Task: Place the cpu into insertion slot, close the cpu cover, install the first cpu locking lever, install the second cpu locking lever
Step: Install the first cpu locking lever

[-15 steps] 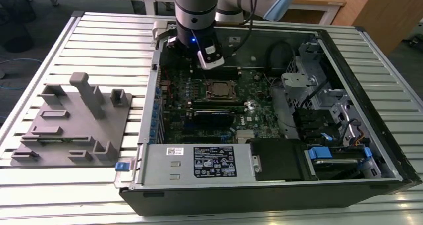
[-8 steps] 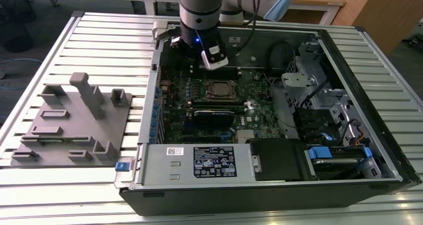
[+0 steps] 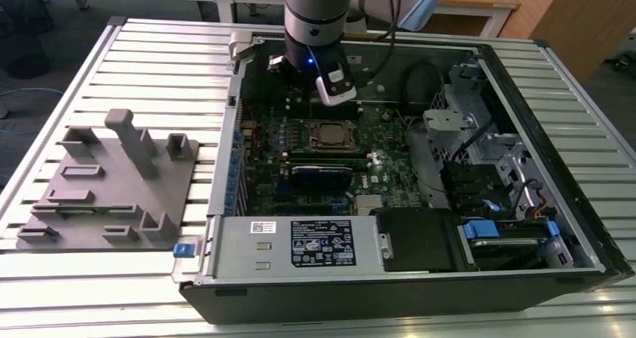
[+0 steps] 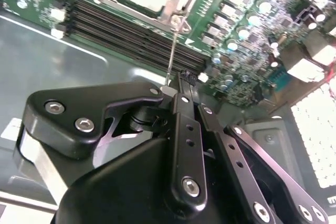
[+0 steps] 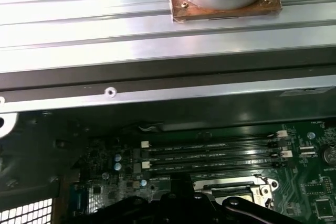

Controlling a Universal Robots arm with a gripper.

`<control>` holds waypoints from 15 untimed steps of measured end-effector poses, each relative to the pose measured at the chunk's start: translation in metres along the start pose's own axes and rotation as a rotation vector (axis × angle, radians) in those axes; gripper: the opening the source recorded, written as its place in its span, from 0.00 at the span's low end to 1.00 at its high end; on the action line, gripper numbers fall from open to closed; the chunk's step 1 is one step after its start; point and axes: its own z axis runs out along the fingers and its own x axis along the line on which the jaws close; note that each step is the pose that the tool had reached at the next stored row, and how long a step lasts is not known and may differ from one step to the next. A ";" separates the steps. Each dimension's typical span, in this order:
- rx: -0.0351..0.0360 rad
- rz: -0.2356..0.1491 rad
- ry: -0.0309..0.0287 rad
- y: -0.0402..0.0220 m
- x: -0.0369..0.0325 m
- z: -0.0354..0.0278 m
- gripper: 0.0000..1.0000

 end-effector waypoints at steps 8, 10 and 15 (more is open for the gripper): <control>0.0002 0.000 0.0000 0.0008 -0.0100 0.0005 0.11; 0.0003 0.000 -0.0001 0.0009 -0.0102 0.0005 0.11; 0.0004 0.000 0.0000 0.0009 -0.0103 0.0005 0.11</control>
